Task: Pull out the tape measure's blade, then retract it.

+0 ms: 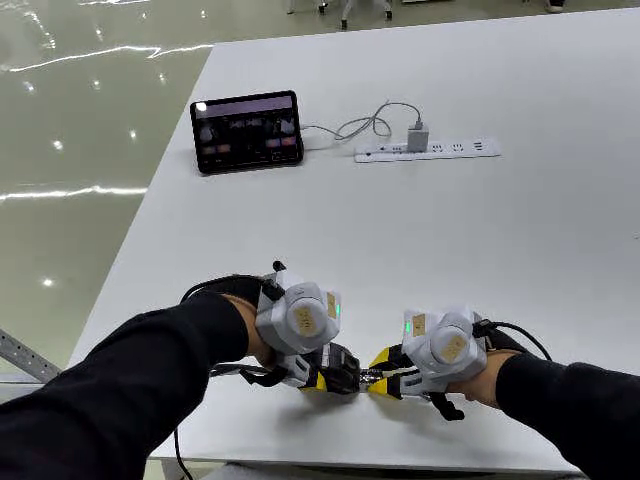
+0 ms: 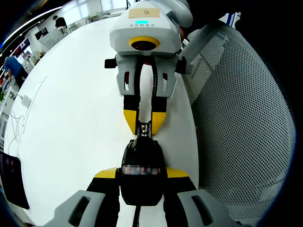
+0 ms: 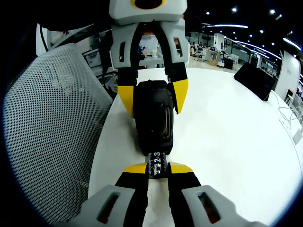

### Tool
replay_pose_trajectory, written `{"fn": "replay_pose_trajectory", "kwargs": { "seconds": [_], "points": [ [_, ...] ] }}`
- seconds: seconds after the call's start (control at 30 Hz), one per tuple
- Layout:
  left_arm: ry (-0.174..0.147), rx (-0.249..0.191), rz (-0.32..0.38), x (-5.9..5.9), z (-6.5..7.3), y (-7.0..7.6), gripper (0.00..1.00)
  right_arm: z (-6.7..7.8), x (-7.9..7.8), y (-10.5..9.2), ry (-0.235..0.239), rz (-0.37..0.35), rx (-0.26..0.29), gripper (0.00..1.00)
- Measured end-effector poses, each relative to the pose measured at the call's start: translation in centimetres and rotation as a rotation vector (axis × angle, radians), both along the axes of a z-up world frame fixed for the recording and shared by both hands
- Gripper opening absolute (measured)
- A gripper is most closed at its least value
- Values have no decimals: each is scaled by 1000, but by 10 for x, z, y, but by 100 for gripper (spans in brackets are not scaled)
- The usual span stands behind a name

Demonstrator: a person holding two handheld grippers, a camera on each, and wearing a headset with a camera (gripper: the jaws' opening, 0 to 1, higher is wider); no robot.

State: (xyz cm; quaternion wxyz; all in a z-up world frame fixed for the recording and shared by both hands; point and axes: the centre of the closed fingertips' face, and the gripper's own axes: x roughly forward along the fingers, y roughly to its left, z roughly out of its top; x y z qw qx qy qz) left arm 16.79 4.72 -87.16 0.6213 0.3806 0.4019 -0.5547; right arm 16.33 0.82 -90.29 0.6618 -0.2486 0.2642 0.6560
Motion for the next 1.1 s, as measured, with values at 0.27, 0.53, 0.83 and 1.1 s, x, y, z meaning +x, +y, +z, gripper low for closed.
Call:
{"fn": "replay_pose_trajectory", "kwargs": {
  "seconds": [0.27, 0.53, 0.83, 1.1],
  "points": [
    [8, -3, 2, 0, 0, -1, 31, 0, 2, -5, 7, 7, -9, 11],
    [12, -10, 11, 0, 0, 0, 31, -1, 2, -9, 11, 12, -17, 11],
    [12, -11, 14, 0, 0, 0, 31, -1, 2, -11, 6, 16, -23, 11],
    [12, -10, 17, 0, 0, 0, 31, 0, 2, -15, 6, 16, -28, 11]
  ]
}}
